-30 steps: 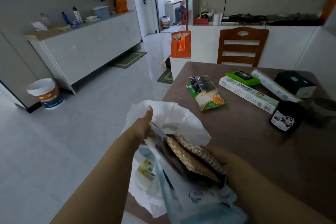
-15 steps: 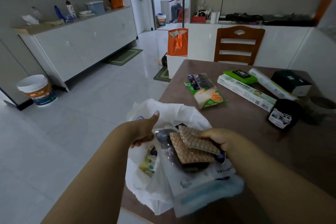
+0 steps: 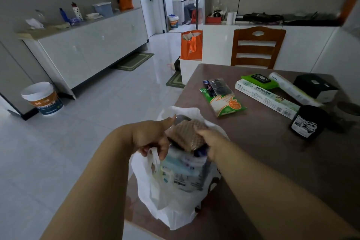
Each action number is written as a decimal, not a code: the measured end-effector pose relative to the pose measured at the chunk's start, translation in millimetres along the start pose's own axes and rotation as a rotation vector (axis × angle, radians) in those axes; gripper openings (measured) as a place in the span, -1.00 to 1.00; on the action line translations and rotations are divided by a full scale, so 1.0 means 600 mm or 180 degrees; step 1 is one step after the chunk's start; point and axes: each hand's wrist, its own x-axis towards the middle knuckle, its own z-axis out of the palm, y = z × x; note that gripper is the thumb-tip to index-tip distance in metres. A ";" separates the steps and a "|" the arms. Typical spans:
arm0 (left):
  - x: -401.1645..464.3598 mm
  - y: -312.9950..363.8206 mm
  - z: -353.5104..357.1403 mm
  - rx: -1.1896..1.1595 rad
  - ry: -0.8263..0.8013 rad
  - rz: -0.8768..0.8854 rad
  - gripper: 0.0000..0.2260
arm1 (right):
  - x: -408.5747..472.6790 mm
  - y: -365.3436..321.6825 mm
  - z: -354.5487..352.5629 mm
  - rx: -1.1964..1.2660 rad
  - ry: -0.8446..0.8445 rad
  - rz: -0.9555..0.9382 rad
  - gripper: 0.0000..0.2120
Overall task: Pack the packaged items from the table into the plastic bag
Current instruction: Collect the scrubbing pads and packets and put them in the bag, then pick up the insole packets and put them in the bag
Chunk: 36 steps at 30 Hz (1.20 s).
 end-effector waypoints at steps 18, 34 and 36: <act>0.059 0.006 -0.012 -0.1130 0.1886 0.0870 -0.25 | 0.063 -0.098 -0.086 -0.0937 0.0707 -0.1272 -0.84; 0.184 0.239 -0.051 -0.0037 0.2098 0.1376 -0.31 | -0.113 -0.218 -0.247 -0.2424 0.2795 -0.1829 -0.69; 0.185 0.249 -0.041 0.1186 0.2022 0.0542 -0.36 | -0.113 -0.211 -0.269 -0.3189 0.2884 -0.1282 -0.59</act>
